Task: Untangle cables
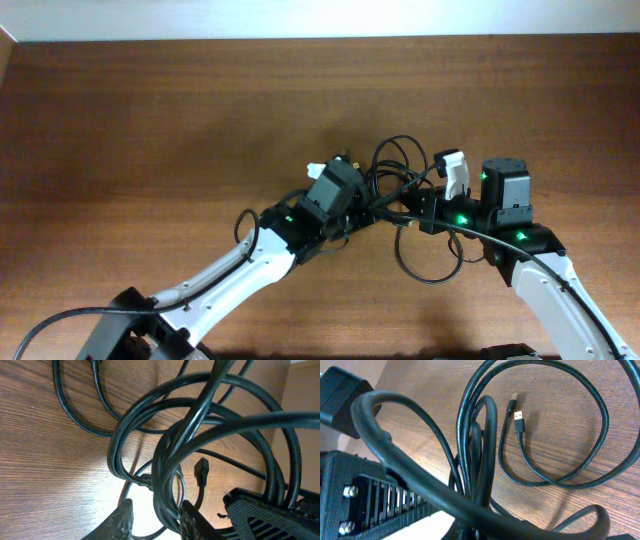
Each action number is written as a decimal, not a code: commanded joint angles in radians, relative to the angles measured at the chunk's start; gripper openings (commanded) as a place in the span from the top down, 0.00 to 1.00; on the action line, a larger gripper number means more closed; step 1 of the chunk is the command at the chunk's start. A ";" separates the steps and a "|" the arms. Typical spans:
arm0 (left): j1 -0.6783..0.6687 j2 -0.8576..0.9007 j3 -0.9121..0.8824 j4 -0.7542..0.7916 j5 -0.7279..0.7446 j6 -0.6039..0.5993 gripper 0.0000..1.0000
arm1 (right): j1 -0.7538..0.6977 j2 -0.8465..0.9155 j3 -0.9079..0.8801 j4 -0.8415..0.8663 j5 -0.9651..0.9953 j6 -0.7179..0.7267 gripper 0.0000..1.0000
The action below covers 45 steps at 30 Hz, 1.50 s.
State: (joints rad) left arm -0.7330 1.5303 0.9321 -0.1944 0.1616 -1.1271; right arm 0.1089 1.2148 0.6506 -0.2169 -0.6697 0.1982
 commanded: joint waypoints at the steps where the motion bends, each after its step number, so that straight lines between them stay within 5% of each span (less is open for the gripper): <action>1: -0.030 0.009 0.009 0.003 -0.089 -0.068 0.66 | -0.004 0.003 0.013 0.004 0.002 -0.007 0.96; 11: -0.038 0.009 0.009 0.003 -0.122 -0.085 0.73 | -0.004 0.003 0.013 0.003 0.002 -0.007 0.96; 45: -0.092 0.071 0.009 0.030 -0.210 -0.140 0.72 | -0.004 0.003 0.013 0.003 0.001 -0.007 0.96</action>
State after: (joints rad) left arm -0.8181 1.5555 0.9321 -0.1669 -0.0345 -1.2160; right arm 0.1089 1.2148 0.6506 -0.2173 -0.6697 0.1982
